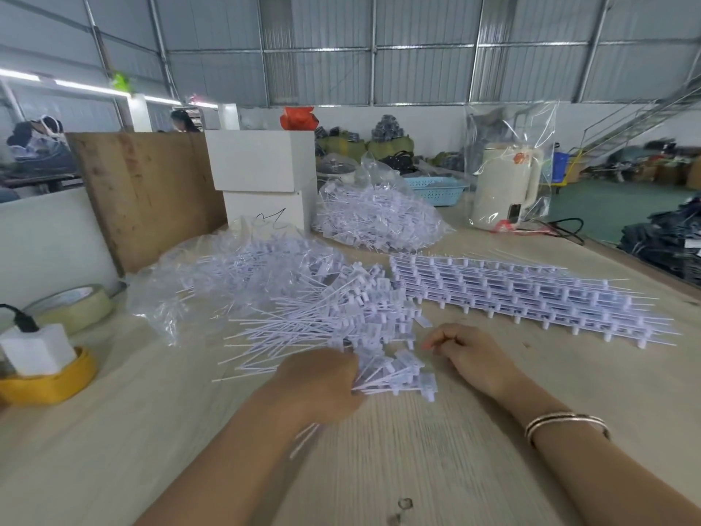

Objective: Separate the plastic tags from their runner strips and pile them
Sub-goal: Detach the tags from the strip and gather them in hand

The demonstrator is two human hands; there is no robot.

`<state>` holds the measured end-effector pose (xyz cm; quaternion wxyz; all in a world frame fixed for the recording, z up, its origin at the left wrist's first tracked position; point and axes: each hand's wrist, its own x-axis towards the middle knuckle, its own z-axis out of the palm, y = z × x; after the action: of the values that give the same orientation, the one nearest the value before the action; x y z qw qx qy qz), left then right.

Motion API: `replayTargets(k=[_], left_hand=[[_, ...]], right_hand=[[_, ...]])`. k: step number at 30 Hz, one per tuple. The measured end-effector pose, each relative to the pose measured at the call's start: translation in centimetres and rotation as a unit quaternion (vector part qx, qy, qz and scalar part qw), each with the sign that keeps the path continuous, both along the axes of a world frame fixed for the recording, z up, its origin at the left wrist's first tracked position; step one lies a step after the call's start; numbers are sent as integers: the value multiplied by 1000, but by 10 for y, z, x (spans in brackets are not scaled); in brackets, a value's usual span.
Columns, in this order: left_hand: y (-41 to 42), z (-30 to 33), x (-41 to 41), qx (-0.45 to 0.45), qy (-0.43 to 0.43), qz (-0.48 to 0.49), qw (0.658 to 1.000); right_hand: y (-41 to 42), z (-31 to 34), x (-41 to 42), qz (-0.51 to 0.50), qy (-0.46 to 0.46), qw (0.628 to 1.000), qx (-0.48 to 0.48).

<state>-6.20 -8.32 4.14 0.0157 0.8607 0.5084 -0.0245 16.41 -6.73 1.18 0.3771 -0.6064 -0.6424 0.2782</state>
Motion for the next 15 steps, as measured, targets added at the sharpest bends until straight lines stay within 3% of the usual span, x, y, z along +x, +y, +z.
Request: replayTargets(k=[5,9,12,15], left_hand=[[3,4,-7,-51,-34,-92,994],[6,16,-14,-93,-129,-114,981],[21,30,-23,12,-215,-119,969],[48,38,-32,142,-235,-96,957]], right_hand=[[2,2,4,-33,50,998,-2],[0,3,3,-28,66,997,-9],[0,5,2,-33,89,995,-21],[0,3,1,-29,81,996,-30]])
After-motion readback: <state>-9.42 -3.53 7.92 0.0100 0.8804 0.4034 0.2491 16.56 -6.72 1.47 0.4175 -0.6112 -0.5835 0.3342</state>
